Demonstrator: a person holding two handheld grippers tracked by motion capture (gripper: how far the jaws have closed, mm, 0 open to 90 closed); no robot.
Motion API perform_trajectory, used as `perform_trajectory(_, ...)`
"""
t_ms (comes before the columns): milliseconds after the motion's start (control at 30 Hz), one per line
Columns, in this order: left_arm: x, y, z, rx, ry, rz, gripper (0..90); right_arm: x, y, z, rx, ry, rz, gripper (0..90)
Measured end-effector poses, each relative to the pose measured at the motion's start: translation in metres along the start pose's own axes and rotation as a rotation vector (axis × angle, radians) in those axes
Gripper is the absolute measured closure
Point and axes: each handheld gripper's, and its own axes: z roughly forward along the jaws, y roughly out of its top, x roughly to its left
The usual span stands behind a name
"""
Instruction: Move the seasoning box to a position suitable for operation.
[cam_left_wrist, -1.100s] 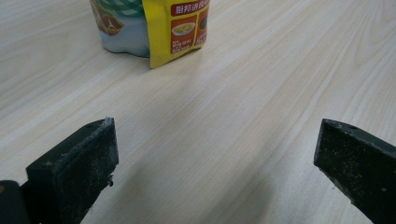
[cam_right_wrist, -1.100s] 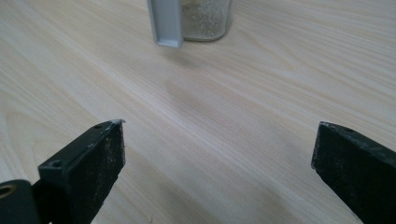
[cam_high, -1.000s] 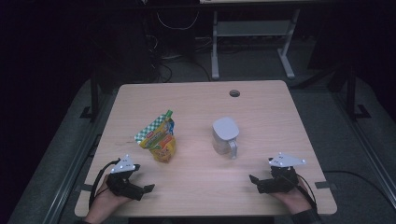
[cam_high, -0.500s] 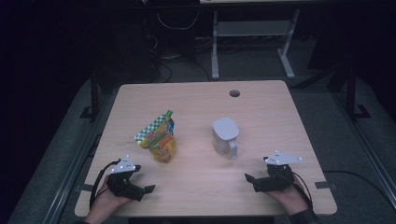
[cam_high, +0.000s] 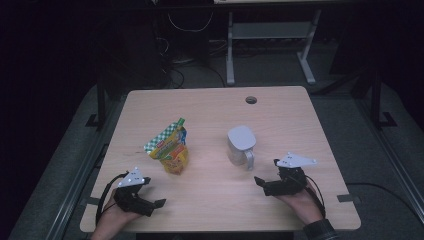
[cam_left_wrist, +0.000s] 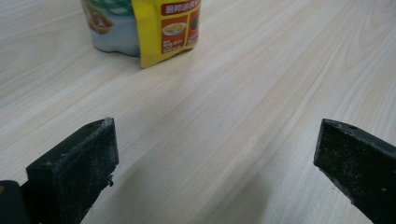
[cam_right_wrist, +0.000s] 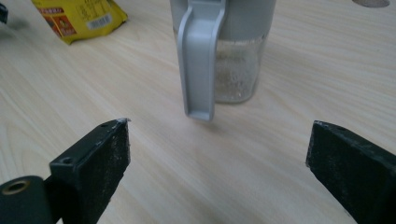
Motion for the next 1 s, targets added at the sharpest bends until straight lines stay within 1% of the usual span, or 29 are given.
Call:
perform_trajectory(33, 0.0, -0.001, -0.001, -0.003, 0.003, -0.005, 0.0, 0.0, 0.002, 0.001, -0.004, 0.004, 0.006, 5.5)
perform_trajectory(133, 0.001, 0.0, -0.001, -0.01, 0.006, -0.016, 0.0, 0.003, 0.009, 0.006, -0.013, 0.009, -0.01, 5.7)
perform_trajectory(167, 0.001, 0.0, -0.001, -0.011, 0.006, -0.014, 0.0, 0.003, 0.009, 0.006, -0.013, 0.009, -0.01, 5.7)
perform_trajectory(233, 0.001, 0.0, -0.001, -0.015, 0.003, -0.016, 0.0, 0.005, 0.015, 0.009, -0.02, 0.016, -0.002, 5.7)
perform_trajectory(300, 0.001, 0.001, 0.0, -0.012, 0.002, -0.013, 0.0, 0.005, 0.017, 0.01, -0.026, 0.018, -0.002, 5.7)
perform_trajectory(400, 0.001, 0.001, 0.001, -0.006, -0.002, 0.004, 0.0, 0.006, 0.021, 0.012, -0.031, 0.027, -0.009, 6.0)
perform_trajectory(467, 0.001, 0.001, 0.002, -0.006, -0.003, 0.002, 0.0, 0.007, 0.024, 0.016, -0.028, 0.031, -0.015, 6.1)
perform_trajectory(500, 0.001, 0.001, 0.002, -0.005, -0.006, 0.003, 0.0, 0.007, 0.027, 0.019, -0.035, 0.039, -0.009, 6.5)
perform_trajectory(533, 0.001, 0.002, 0.002, -0.003, -0.005, 0.004, 0.0, 0.007, 0.027, 0.019, -0.035, 0.039, -0.009, 6.5)
perform_trajectory(567, 0.001, 0.002, 0.002, -0.001, -0.006, 0.003, 0.0, 0.007, 0.03, 0.024, -0.036, 0.035, -0.007, 7.1)
perform_trajectory(700, 0.001, 0.002, 0.002, 0.0, -0.001, 0.009, 0.0, 0.006, 0.034, 0.03, -0.049, 0.03, 0.006, 12.9)
perform_trajectory(767, 0.001, 0.002, 0.002, -0.003, -0.003, 0.006, 0.0, 0.006, 0.035, 0.032, -0.051, 0.03, 0.007, 13.5)
perform_trajectory(833, 0.0, 0.001, 0.002, 0.001, -0.004, 0.007, 0.0, 0.008, 0.036, 0.036, -0.039, 0.026, 0.013, 15.6)
perform_trajectory(867, 0.0, 0.001, 0.002, 0.001, -0.004, 0.007, 0.0, 0.008, 0.035, 0.037, -0.036, 0.025, 0.01, 18.1)
perform_trajectory(900, 0.0, 0.001, 0.002, 0.001, -0.004, 0.009, 0.0, 0.008, 0.035, 0.037, -0.036, 0.025, 0.01, 18.1)
perform_trajectory(933, 0.0, 0.001, 0.002, 0.001, -0.004, 0.011, 0.0, 0.01, 0.034, 0.038, -0.033, 0.017, 0.008, 20.8)
perform_trajectory(967, -0.001, 0.002, 0.002, 0.0, -0.003, 0.011, 0.0, 0.011, 0.033, 0.038, -0.032, 0.013, 0.003, 27.2)
perform_trajectory(1000, -0.001, 0.002, 0.002, 0.0, -0.003, 0.011, 0.0, 0.011, 0.033, 0.038, -0.032, 0.013, 0.003, 27.2)
